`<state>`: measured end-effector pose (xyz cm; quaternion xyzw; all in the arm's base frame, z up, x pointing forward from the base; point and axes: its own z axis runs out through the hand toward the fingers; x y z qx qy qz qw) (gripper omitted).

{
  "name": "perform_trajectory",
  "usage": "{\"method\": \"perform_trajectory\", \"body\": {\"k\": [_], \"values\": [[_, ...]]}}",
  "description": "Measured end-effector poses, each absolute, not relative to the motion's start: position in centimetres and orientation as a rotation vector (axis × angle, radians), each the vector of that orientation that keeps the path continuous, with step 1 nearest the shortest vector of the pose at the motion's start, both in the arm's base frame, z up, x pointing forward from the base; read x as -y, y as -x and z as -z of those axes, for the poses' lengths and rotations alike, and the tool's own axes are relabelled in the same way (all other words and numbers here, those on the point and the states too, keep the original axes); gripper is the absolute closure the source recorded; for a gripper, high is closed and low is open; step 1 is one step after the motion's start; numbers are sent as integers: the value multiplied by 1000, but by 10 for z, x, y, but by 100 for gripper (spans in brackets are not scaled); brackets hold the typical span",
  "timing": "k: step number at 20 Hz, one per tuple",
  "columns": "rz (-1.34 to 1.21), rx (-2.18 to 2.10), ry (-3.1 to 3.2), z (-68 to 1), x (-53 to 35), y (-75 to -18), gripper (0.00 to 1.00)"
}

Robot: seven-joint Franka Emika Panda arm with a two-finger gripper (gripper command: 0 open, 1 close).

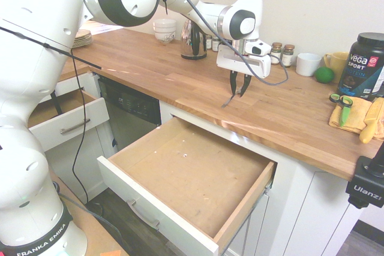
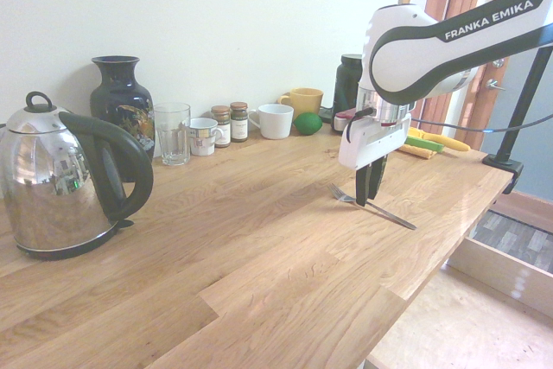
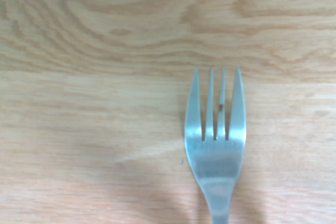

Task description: Put fork in the drawer

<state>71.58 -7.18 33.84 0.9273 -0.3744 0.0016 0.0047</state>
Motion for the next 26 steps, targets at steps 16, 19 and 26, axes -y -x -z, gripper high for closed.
{"method": "perform_trajectory", "body": {"k": [16,19,26], "values": [[-6,1159,-2910,-339,65,-717,100],[-11,1155,-2913,-340,61,-717,100],[-70,1162,-2925,-368,59,-717,100]]}}
